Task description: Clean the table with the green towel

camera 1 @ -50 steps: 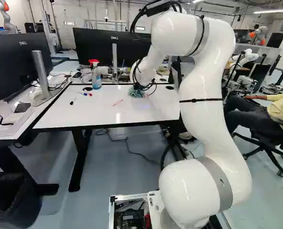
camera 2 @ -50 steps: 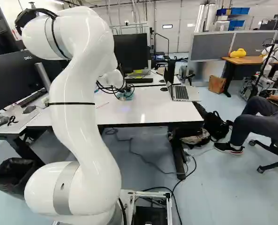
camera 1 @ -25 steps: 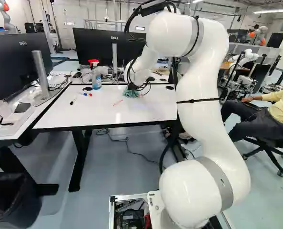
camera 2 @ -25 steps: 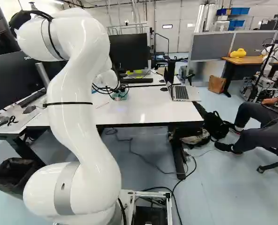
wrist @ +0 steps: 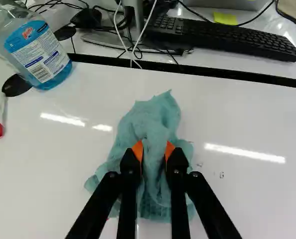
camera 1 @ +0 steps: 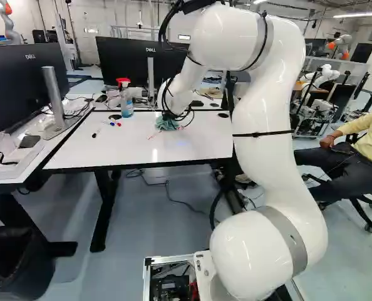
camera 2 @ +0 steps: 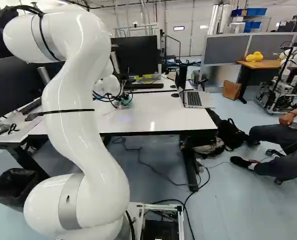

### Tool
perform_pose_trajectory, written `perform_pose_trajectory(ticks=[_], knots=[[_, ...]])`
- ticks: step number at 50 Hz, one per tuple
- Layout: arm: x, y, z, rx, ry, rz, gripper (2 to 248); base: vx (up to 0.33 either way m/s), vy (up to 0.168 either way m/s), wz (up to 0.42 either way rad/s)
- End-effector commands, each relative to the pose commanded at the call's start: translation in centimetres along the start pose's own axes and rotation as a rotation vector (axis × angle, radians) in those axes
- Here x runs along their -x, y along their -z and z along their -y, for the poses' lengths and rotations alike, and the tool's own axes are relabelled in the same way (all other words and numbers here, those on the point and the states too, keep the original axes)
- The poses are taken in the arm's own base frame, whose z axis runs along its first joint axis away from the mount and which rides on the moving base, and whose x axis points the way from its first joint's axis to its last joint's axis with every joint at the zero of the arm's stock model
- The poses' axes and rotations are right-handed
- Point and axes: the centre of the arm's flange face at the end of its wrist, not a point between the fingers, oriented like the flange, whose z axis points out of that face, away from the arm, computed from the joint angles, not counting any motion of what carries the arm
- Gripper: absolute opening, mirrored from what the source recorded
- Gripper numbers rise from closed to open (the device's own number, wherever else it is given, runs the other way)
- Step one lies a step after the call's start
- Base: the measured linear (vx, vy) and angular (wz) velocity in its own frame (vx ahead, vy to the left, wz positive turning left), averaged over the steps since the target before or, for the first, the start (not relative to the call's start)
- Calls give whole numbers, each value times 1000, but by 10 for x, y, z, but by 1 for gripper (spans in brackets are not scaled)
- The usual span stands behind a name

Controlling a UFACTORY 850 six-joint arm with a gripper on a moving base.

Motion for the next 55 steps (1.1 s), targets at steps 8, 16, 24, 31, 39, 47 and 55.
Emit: perform_pose_trajectory(ticks=[8,16,24,31,39,47,55], knots=[[8,11,-2,3,-3,10,65,0,0,0],[14,19,-12,14,-13,17,65,0,0,0],[17,22,-25,30,-27,20,65,0,0,0],[19,25,-36,43,-40,22,65,0,0,0],[21,28,-49,59,-55,24,65,0,0,0],[23,31,-62,76,-71,25,65,0,0,0],[25,33,-76,92,-86,26,65,0,0,0]])
